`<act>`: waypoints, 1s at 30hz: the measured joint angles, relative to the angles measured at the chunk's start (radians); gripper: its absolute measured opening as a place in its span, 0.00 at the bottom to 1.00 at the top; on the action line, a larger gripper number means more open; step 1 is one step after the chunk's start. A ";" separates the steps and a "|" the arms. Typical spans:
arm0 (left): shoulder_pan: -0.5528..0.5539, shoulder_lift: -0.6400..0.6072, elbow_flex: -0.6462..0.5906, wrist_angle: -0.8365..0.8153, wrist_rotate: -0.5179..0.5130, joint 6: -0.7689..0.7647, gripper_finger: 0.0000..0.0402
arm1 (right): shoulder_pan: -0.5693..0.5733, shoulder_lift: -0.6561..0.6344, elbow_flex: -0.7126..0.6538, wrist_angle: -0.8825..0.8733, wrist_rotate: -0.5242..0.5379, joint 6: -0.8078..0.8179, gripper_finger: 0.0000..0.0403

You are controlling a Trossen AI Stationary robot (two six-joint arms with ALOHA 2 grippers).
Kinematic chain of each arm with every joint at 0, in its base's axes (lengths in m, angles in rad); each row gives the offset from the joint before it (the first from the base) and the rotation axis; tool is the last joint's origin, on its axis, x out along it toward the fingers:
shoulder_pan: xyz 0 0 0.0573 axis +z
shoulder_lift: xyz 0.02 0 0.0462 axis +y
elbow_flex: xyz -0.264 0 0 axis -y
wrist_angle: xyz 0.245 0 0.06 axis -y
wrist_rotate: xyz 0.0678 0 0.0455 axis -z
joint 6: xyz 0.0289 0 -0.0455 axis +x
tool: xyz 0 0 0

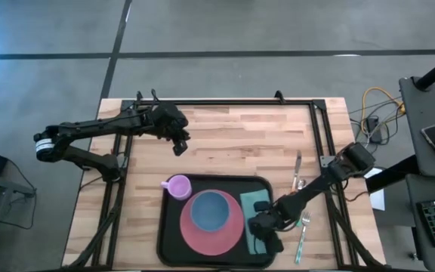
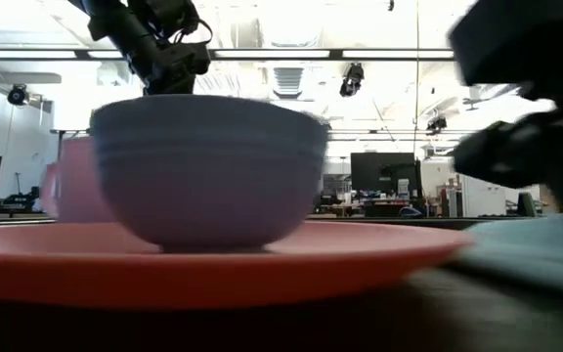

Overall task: Set up tray
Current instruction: Put the light blue napkin on the black serving tray

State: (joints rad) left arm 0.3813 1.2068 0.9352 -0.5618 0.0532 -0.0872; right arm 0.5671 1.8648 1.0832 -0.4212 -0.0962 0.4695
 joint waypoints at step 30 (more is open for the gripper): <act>0.000 0.000 0.000 -0.049 0.001 0.026 0.17 | -0.031 0.029 0.061 0.007 0.193 0.043 0.44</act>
State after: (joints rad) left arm 0.3809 1.2068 0.9352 -0.6109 0.0538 -0.0612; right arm 0.5365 1.8936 1.1445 -0.4143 0.0971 0.5125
